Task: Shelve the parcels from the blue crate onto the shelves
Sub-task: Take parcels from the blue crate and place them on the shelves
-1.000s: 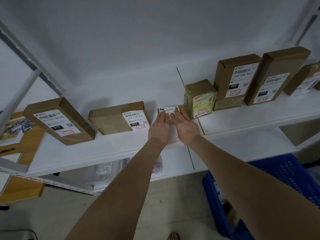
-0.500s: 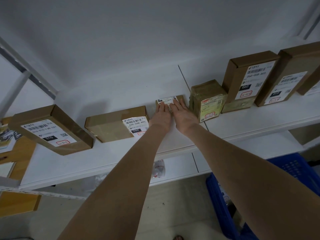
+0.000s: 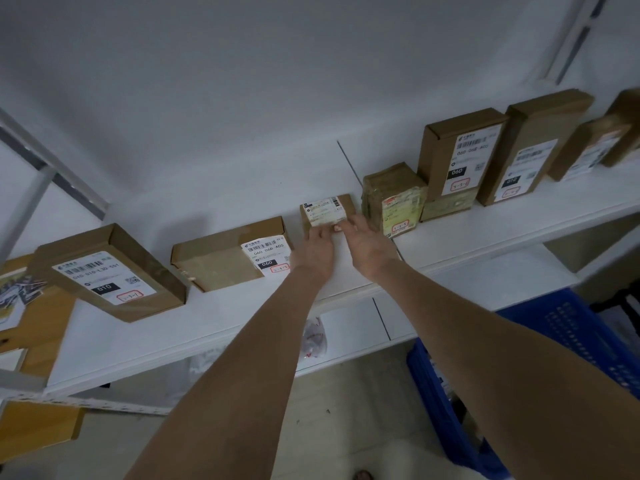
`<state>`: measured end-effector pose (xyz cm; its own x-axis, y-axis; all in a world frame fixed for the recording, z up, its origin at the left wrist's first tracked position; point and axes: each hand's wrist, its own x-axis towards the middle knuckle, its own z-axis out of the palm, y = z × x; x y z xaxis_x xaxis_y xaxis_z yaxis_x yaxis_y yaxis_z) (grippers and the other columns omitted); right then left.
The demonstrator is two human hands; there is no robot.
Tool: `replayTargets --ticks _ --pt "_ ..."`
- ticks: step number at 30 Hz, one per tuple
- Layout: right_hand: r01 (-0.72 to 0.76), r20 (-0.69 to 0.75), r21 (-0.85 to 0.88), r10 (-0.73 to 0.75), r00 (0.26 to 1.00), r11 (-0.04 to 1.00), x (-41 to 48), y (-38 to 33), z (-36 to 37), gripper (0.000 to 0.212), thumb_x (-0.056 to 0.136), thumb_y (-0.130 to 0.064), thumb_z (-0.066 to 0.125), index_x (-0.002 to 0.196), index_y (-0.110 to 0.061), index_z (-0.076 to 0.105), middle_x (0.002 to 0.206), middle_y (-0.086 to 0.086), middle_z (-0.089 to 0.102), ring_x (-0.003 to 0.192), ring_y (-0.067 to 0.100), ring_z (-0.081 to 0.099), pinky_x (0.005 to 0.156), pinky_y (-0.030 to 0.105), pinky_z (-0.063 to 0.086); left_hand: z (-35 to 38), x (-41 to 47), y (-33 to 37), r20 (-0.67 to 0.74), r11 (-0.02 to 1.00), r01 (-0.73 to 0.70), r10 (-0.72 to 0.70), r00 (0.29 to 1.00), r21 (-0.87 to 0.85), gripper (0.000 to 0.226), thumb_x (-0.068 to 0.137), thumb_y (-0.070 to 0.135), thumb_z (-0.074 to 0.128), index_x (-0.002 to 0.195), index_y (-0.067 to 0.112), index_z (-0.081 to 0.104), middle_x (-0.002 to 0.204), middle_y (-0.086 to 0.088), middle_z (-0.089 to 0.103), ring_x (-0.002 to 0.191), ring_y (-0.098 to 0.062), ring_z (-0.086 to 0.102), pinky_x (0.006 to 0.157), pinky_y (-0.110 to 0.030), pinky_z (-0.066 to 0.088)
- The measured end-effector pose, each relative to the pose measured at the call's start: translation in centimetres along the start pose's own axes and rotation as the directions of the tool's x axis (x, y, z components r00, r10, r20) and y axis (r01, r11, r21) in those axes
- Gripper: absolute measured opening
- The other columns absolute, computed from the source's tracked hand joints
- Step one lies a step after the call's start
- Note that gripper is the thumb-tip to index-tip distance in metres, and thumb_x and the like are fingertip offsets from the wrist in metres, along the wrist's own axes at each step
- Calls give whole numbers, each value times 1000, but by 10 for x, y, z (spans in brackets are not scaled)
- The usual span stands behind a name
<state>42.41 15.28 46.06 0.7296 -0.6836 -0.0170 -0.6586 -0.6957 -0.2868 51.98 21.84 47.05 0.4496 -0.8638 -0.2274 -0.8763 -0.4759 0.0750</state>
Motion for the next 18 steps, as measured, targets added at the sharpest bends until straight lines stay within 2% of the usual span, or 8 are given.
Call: replayTargets --ticks 4,10,14,18 --pt "-11 -37 -72 8 999 997 -37 10 5 55 87 -3 56 137 -16 37 137 9 36 120 27 48 89 35 47 13 -24 14 -85 997 -34 40 996 70 43 92 0 43 134 6 36 133 -14 40 122 -28 44 87 -41 47" --pt "-149 -50 -132 143 988 980 -90 57 12 53 87 -13 58 137 -17 39 135 9 37 119 24 41 93 33 41 43 -39 59 -166 961 -256 270 948 101 44 88 6 50 131 10 42 128 -10 44 115 -24 47 80 -35 48" --pt "-300 40 -170 311 950 939 -128 102 21 61 91 -18 55 146 -17 29 149 12 21 133 28 29 103 35 35 72 -48 106 -102 934 -341 351 931 109 44 90 10 51 132 10 40 131 -10 42 115 -23 46 83 -33 47" --pt "-405 111 -194 430 896 894 -163 148 31 64 91 -21 58 147 -17 28 153 14 13 140 31 17 109 38 31 103 -57 149 31 922 -385 384 923 47 50 91 9 51 139 8 35 139 -12 35 118 -24 43 83 -34 45"
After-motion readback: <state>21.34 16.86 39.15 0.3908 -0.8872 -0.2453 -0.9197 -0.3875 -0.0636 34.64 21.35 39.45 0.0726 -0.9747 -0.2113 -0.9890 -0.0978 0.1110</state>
